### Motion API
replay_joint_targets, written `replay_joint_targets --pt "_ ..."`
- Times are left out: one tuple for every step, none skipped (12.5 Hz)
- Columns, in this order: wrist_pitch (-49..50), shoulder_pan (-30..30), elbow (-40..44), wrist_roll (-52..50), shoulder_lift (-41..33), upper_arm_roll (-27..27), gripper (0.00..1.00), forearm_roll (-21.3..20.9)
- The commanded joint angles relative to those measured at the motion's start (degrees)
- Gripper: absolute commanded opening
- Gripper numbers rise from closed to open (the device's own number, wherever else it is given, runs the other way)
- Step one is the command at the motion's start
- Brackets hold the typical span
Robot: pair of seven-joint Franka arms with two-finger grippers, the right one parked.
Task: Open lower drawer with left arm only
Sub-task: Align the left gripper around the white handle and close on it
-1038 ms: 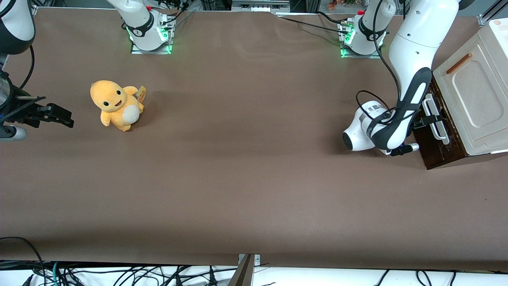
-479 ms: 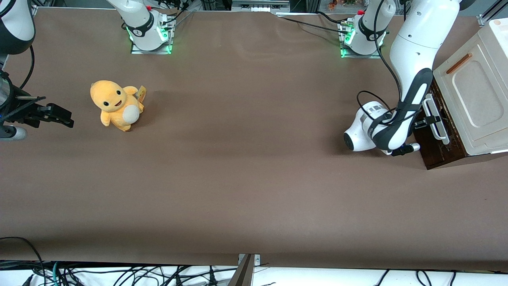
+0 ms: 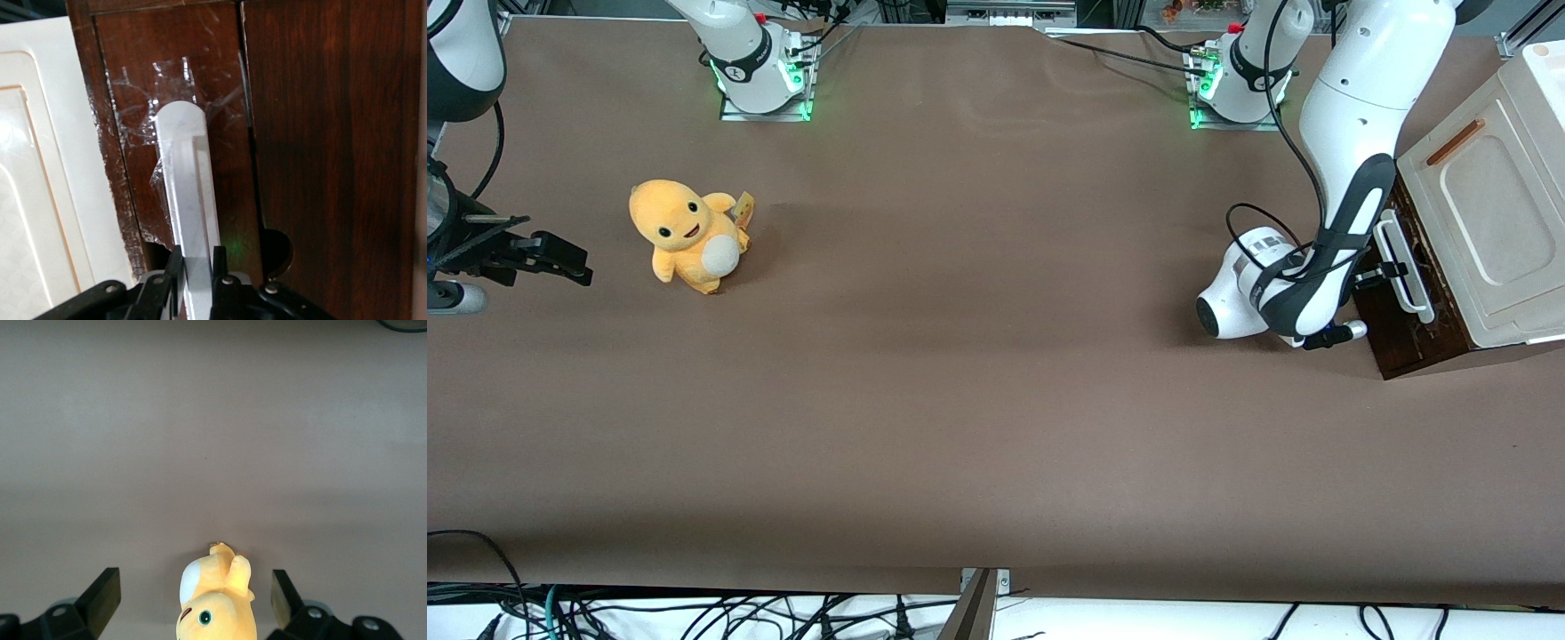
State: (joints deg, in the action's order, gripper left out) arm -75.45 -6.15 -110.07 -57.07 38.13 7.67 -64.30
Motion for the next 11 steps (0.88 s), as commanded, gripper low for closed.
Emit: replay_joint_targets --pt "0.31 0.52 0.21 1.26 0.02 0.24 0.07 -2.58" --pt "0.39 0.43 0.21 1.26 0.02 0.24 0.05 -2.58" --pt "0.39 0.43 0.3 0.91 0.02 0.24 0.05 -2.58" --pt "0.39 0.43 0.21 0.9 0.02 0.24 0.05 -2.58" --pt "0.39 0.43 0.3 0.9 0.02 0.32 0.05 -2.58" --pt "0.39 0.35 0.3 0.82 0.02 0.32 0.05 -2.58" --pt "0.39 0.17 0.3 0.73 0.02 0.32 0.05 -2.41" --pt "0.48 -0.09 0.3 0.73 0.02 0.32 0.05 -2.15" --pt "0.48 -0.35 0.3 0.64 0.02 0.32 0.05 -1.88" --pt "0.57 -0.36 0.39 0.03 0.02 0.41 0.05 -1.7" --pt "0.57 -0.44 0.47 -0.32 0.02 0.5 0.05 -1.62"
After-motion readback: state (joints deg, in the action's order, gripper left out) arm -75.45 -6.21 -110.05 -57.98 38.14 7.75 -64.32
